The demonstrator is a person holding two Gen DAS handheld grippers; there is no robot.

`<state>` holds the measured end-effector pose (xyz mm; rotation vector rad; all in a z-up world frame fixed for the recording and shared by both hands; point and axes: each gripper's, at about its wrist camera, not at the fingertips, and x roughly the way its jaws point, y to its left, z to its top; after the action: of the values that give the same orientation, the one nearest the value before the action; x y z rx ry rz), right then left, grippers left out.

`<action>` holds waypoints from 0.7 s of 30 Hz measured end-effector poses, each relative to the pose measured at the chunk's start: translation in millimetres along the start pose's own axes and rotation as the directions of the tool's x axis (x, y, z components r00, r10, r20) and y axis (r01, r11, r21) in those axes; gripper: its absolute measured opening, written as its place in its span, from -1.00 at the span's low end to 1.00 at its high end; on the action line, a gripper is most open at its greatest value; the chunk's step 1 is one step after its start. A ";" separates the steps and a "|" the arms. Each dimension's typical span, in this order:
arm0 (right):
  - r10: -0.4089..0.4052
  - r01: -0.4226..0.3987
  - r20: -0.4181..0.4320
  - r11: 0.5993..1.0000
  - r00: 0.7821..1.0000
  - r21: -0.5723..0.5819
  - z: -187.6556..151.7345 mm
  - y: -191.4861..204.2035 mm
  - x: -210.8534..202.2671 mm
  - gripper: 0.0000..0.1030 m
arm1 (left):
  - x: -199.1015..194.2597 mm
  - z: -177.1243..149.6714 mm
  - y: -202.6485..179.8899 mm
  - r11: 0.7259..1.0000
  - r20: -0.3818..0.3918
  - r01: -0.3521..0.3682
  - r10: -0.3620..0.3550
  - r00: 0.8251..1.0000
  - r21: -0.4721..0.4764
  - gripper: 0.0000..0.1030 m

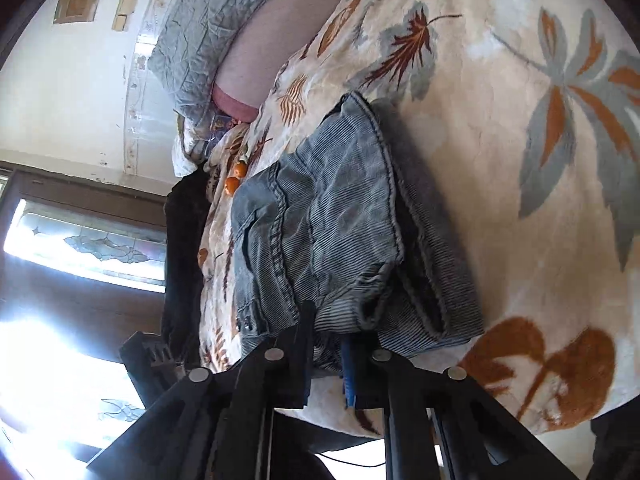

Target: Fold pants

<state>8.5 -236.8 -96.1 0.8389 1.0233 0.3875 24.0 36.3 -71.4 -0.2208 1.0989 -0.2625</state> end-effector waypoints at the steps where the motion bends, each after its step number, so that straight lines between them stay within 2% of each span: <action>1: -0.018 0.018 0.008 1.000 1.000 -0.026 -1.3 2.5 -1.9 -0.87 | -0.5 -0.3 -1.5 1.000 0.004 -0.004 0.004 1.000 0.005 0.74; 3: -0.088 0.096 0.056 0.984 0.995 -0.150 -10.4 20.2 -10.4 -0.89 | -2.8 -1.0 -4.7 1.000 0.015 -0.016 0.016 1.000 0.024 0.74; 5: -0.192 0.212 0.097 0.934 0.977 -0.288 -20.5 37.5 -9.9 -0.89 | -4.8 -1.1 -10.3 0.998 0.030 -0.038 0.036 0.999 0.054 0.74; 7: -0.285 0.301 0.097 0.893 0.954 -0.335 -24.3 31.1 5.7 -0.89 | -7.7 0.0 -17.9 0.995 0.043 -0.068 0.065 0.997 0.077 0.74; 9: -0.273 0.284 0.079 0.909 0.959 -0.304 -22.9 17.7 11.3 -0.89 | -19.6 1.2 -25.2 0.989 0.099 -0.110 0.100 0.990 0.099 0.74; 11: -0.275 0.287 0.084 0.905 0.958 -0.314 -21.2 20.9 7.0 -0.89 | -36.3 2.1 -29.2 0.986 0.181 -0.127 0.106 0.978 0.112 0.74; 13: -0.273 0.283 0.076 0.907 0.959 -0.312 -21.0 17.4 9.0 -0.89 | -41.6 5.0 -31.8 0.981 0.213 -0.152 0.124 0.969 0.118 0.74; 15: -0.238 0.247 0.063 0.932 0.969 -0.265 -17.9 9.6 5.8 -0.88 | -24.1 5.8 -29.2 0.971 0.158 -0.199 0.178 0.971 0.131 0.74; 16: -0.216 0.222 0.050 0.947 0.975 -0.234 -15.9 5.7 3.9 -0.88 | -6.4 3.7 -26.1 0.962 0.096 -0.226 0.214 0.972 0.150 0.77; 17: -0.194 0.198 0.037 0.959 0.980 -0.203 -13.9 2.8 3.0 -0.86 | 4.6 0.1 -22.6 0.966 0.075 -0.206 0.196 0.978 0.154 0.81; 18: -0.182 0.183 0.024 0.967 0.983 -0.179 -13.4 0.6 1.5 -0.85 | 5.0 -2.1 -19.7 0.973 0.090 -0.189 0.178 0.980 0.133 0.83; 21: -0.191 0.196 0.041 0.966 0.981 -0.171 -17.5 2.5 -14.8 -0.80 | 3.4 -3.3 -13.7 0.978 0.087 -0.178 0.169 0.982 0.113 0.86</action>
<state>-13.7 -237.2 -89.9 0.5789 1.0231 0.2950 21.2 22.1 -71.6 -0.0267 1.0158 -0.1615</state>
